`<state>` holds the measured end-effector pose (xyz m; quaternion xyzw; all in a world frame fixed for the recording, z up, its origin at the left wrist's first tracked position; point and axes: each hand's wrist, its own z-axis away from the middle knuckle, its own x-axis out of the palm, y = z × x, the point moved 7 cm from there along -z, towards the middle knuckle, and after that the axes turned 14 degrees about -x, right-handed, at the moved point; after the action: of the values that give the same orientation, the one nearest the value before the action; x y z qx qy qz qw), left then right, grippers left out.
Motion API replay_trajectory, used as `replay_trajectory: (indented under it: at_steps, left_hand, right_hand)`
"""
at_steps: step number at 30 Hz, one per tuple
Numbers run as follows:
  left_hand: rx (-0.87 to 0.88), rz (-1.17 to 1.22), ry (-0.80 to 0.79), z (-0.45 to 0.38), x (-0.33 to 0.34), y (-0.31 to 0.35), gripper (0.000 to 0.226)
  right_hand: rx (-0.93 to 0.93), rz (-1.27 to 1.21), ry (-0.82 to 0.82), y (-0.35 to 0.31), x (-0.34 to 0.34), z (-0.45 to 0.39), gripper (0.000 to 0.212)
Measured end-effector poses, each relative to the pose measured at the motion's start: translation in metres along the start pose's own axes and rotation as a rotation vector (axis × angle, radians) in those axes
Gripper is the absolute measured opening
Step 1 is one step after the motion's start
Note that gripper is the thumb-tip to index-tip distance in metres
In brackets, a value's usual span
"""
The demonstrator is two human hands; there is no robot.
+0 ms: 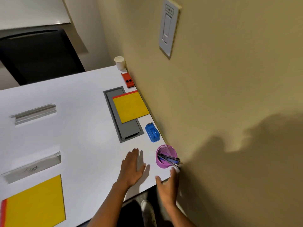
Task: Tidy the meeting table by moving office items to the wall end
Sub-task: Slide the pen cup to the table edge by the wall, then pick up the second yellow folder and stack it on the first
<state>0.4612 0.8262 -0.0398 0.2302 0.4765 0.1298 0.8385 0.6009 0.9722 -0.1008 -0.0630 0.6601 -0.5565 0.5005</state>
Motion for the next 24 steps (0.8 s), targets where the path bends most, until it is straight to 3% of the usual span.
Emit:
replay_trajectory:
  at_steps: [3,10,17,24]
  left_hand:
    - [-0.057,-0.058,0.057,0.010,-0.026,-0.025,0.077]
    - [-0.191,-0.069,0.239,0.042,-0.091,-0.083,0.078]
    - [-0.379,-0.053,0.363,0.085,-0.137,-0.137,0.079]
    - [-0.511,-0.055,0.446,0.131,-0.179,-0.180,0.079]
  right_hand:
    - [-0.027,0.020,-0.137,-0.020,0.024,0.018,0.068]
    - [-0.490,0.158,-0.415,-0.124,0.073,0.010,0.065]
    - [-0.825,0.195,-0.537,-0.213,0.115,0.009,0.078]
    - [-1.027,0.353,-0.613,-0.261,0.145,0.033,0.087]
